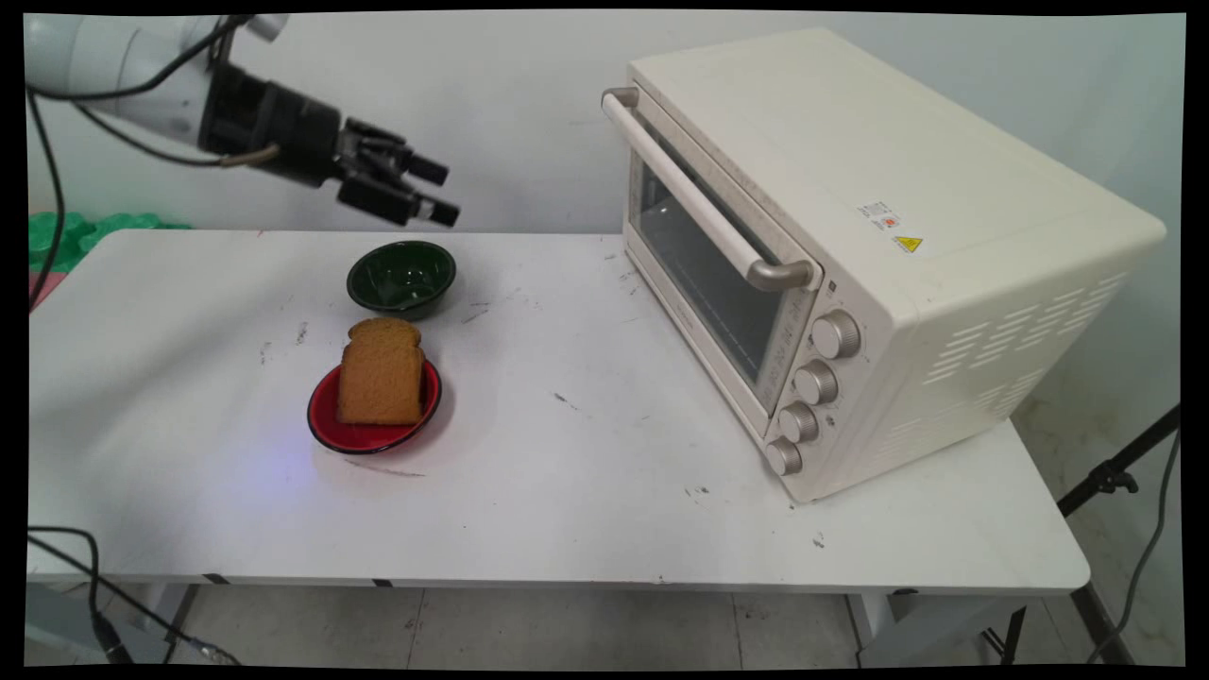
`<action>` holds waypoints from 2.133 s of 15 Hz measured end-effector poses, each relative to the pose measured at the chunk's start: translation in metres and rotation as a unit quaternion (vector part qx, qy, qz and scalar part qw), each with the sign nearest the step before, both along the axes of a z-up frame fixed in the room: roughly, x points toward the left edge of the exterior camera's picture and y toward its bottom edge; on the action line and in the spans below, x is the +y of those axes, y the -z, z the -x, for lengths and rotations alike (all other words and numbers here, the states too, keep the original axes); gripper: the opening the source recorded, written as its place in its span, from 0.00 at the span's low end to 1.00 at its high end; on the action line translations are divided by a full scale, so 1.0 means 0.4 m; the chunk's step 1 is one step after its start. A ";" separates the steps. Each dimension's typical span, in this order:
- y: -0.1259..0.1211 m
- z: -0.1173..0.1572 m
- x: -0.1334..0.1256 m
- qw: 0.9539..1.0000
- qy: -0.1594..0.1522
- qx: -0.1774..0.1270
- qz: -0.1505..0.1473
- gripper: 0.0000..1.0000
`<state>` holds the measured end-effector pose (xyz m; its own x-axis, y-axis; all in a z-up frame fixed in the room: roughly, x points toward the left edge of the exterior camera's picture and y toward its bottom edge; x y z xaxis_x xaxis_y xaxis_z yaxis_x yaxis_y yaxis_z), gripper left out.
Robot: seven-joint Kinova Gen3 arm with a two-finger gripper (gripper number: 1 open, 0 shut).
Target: Open the oven
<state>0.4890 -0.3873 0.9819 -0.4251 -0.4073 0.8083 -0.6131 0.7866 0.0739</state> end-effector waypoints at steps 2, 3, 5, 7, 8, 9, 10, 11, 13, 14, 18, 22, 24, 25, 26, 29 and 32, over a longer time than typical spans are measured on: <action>-0.028 0.041 -0.018 1.000 -0.004 0.000 0.005 1.00; -0.037 0.055 -0.024 1.000 -0.005 0.000 0.007 1.00; -0.066 0.102 -0.046 1.000 -0.008 -0.001 0.011 1.00; -0.092 0.146 -0.068 1.000 -0.012 -0.001 0.015 1.00; -0.104 0.170 -0.081 1.000 -0.014 -0.002 0.017 1.00; -0.115 0.193 -0.093 1.000 -0.015 -0.003 0.019 1.00; -0.123 0.213 -0.103 1.000 -0.015 -0.004 0.021 1.00; -0.128 0.227 -0.110 1.000 -0.016 -0.005 0.022 1.00; -0.137 0.259 -0.126 1.000 -0.017 -0.008 0.025 0.00; -0.141 0.277 -0.137 0.999 -0.017 -0.011 0.027 0.00; -0.146 0.357 -0.181 0.999 -0.018 -0.027 0.035 0.00; -0.136 0.421 -0.216 0.998 -0.018 -0.043 0.040 0.00; -0.127 0.447 -0.232 0.998 -0.018 -0.050 0.041 0.00; -0.124 0.458 -0.239 0.998 -0.017 -0.052 0.042 0.00; -0.119 0.468 -0.245 0.997 -0.018 -0.055 0.042 0.00; -0.105 0.499 -0.265 0.997 -0.017 -0.063 0.042 0.00; -0.094 0.517 -0.276 0.997 -0.016 -0.069 0.041 0.00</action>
